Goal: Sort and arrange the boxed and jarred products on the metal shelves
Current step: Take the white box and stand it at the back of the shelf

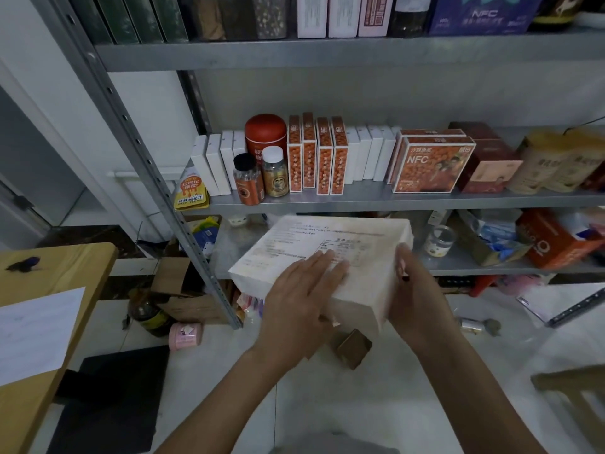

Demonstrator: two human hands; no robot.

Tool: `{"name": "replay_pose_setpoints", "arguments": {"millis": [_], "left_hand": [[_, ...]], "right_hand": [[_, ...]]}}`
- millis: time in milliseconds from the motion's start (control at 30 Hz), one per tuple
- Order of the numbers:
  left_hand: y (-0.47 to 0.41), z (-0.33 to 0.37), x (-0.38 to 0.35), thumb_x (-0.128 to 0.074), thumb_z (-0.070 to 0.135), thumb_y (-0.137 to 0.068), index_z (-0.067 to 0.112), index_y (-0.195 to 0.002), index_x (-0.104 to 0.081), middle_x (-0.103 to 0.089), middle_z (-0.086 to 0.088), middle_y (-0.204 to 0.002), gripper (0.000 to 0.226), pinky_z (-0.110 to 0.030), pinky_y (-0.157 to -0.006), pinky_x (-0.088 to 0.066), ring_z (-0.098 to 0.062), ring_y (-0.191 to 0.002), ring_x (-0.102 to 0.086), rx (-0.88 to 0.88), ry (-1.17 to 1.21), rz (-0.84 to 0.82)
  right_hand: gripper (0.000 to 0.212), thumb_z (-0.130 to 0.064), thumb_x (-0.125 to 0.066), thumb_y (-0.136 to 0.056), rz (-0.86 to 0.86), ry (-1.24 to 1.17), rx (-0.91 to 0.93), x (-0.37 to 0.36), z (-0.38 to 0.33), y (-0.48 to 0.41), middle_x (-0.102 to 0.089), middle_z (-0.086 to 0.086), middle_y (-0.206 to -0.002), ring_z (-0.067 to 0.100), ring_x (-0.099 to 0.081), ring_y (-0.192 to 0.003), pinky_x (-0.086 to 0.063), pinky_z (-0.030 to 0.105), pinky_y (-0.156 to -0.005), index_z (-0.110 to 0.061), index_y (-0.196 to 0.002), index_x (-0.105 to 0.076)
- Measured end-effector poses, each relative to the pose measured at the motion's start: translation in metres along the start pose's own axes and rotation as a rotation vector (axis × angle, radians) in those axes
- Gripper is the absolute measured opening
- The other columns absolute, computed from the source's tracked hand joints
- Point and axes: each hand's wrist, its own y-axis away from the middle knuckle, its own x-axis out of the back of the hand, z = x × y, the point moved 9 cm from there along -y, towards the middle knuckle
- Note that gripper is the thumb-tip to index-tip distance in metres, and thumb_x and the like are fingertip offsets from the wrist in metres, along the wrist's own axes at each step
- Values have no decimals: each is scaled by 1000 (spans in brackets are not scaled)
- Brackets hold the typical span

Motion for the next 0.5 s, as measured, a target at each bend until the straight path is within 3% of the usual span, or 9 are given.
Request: {"name": "replay_pose_setpoints", "arguments": {"millis": [67, 133, 200, 233, 333, 400, 500], "left_hand": [[0, -24, 6, -81, 32, -62, 35, -127, -55, -63, 9, -125, 70, -36, -87, -56, -17, -114, -60, 270, 251, -31], [10, -47, 2, -84, 32, -68, 53, -117, -48, -55, 30, -117, 65, -17, -80, -52, -5, -112, -57, 557, 490, -89], [20, -63, -4, -86, 35, -59, 41, -107, -55, -65, 19, -108, 58, -24, -74, -58, -11, -107, -62, 771, 754, -48], [24, -66, -8, -87, 35, -52, 33, -104, -58, -70, 10, -106, 59, -31, -74, -60, -16, -104, -66, 842, 919, -19], [23, -61, -18, -86, 18, -50, 14, -113, -59, -73, -5, -111, 69, -36, -74, -59, -25, -104, -69, 857, 1295, -9], [23, -59, -19, -85, 12, -52, 11, -119, -58, -71, -8, -114, 72, -34, -76, -58, -27, -106, -68, 853, 1378, -23], [27, -62, -18, -85, 15, -52, 14, -121, -57, -72, -6, -114, 75, -30, -76, -57, -25, -108, -67, 916, 1391, -23]], "right_hand": [[37, -50, -44, -98, 108, 88, 112, 13, -13, -3, -72, 5, -106, 23, -67, -101, -53, 41, -82, -20, -110, -62], [41, -50, -35, -101, 220, 185, 249, 23, -31, -6, -69, 4, -113, 18, -63, -107, -49, 41, -95, -20, -109, -63], [51, -49, -24, -104, 251, 281, 341, 24, -43, -12, -68, 0, -118, 13, -60, -113, -42, 39, -106, -19, -118, -63], [58, -52, -19, -102, 219, 346, 373, 20, -45, -15, -69, -4, -116, 11, -61, -113, -43, 36, -104, -19, -120, -63], [62, -64, -16, -88, 118, 481, 422, 11, -41, -20, -73, -24, -83, -9, -67, -84, -51, 10, -68, -28, -102, -65], [55, -61, -16, -92, 100, 522, 488, 8, -41, -17, -69, -32, -75, -17, -64, -76, -45, 1, -58, -33, -95, -62], [51, -48, -15, -101, 92, 503, 553, 6, -41, -19, -68, -33, -75, -17, -63, -77, -45, 0, -60, -33, -90, -63]]}}
